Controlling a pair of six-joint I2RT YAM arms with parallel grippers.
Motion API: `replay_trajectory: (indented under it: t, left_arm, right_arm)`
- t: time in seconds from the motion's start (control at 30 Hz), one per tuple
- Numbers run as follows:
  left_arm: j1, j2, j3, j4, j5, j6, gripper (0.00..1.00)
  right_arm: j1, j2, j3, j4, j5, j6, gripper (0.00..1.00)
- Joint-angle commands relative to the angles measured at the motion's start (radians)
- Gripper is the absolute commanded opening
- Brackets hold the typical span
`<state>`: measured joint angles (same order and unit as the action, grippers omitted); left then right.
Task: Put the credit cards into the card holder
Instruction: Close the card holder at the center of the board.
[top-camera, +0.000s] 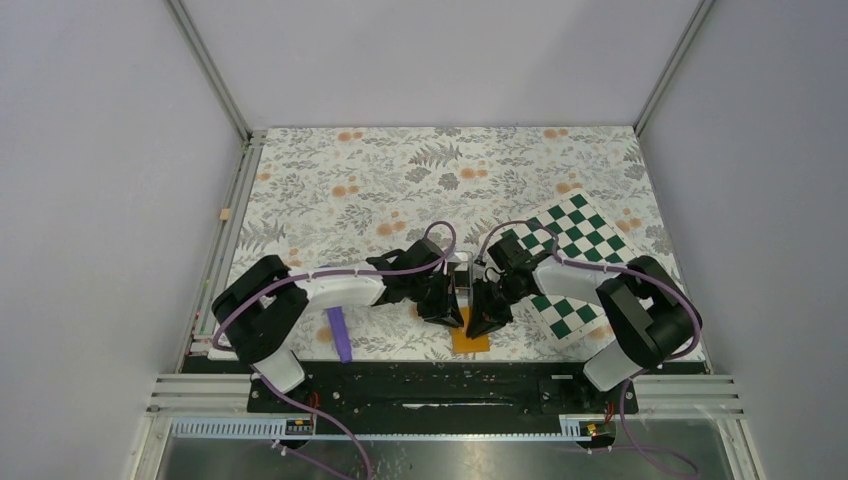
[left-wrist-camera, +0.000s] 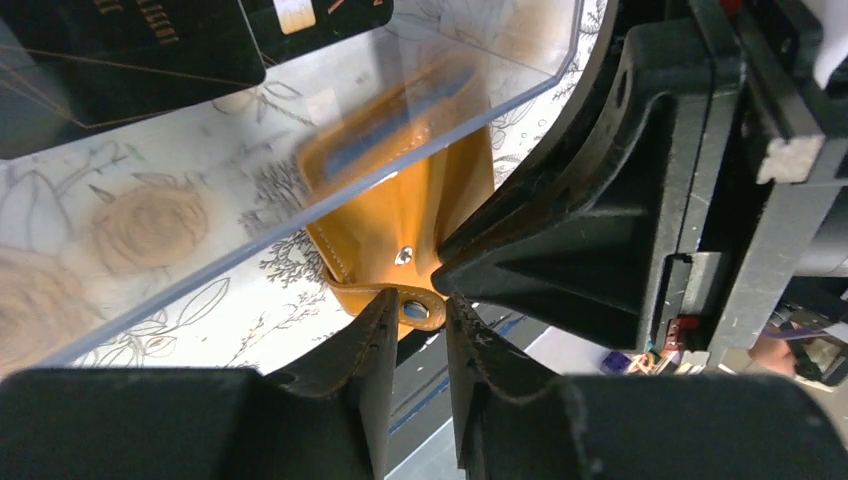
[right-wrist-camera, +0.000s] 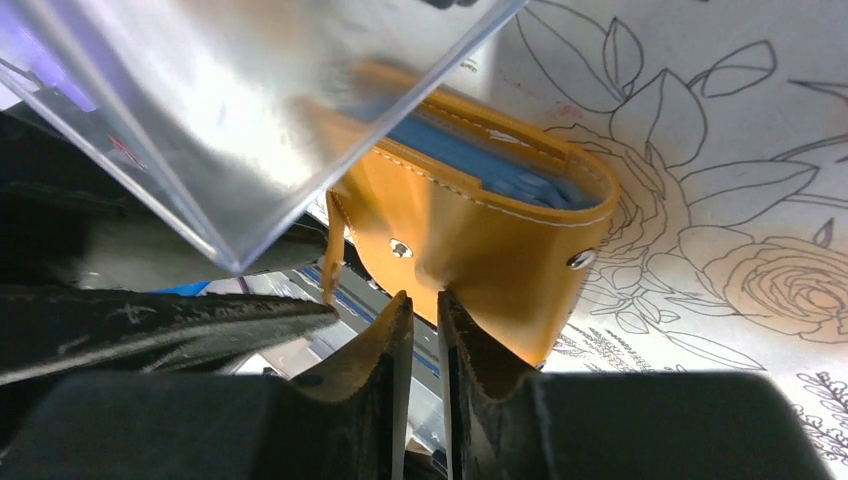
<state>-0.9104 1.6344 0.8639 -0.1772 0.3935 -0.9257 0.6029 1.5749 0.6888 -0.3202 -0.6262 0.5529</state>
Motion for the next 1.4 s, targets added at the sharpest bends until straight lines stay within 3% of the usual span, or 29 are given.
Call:
replay_trajectory:
  t: [0.0, 0.23, 0.4, 0.6, 1.17, 1.37]
  left_arm:
    - [0.000, 0.015, -0.018, 0.129, 0.067, -0.045, 0.28]
    - [-0.002, 0.031, -0.045, 0.171, 0.067, -0.067, 0.27]
    - [-0.002, 0.022, -0.074, 0.198, 0.048, -0.085, 0.16]
    - [-0.001, 0.032, -0.082, 0.187, 0.023, -0.090, 0.00]
    - [-0.002, 0.034, -0.072, 0.146, -0.022, -0.073, 0.00]
    - [-0.005, 0.048, -0.063, 0.144, -0.024, -0.076, 0.00]
  right_arm:
    - [0.016, -0.020, -0.036, -0.023, 0.133, 0.026, 0.24]
    - [0.017, -0.074, -0.077, 0.033, 0.115, 0.094, 0.27]
    - [0.015, -0.104, -0.116, 0.088, 0.094, 0.139, 0.28]
    - [0.014, -0.147, -0.145, 0.139, 0.075, 0.156, 0.35]
    - [-0.011, -0.238, -0.180, 0.225, 0.068, 0.209, 0.33]
    - [-0.018, -0.202, -0.176, 0.274, 0.050, 0.230, 0.22]
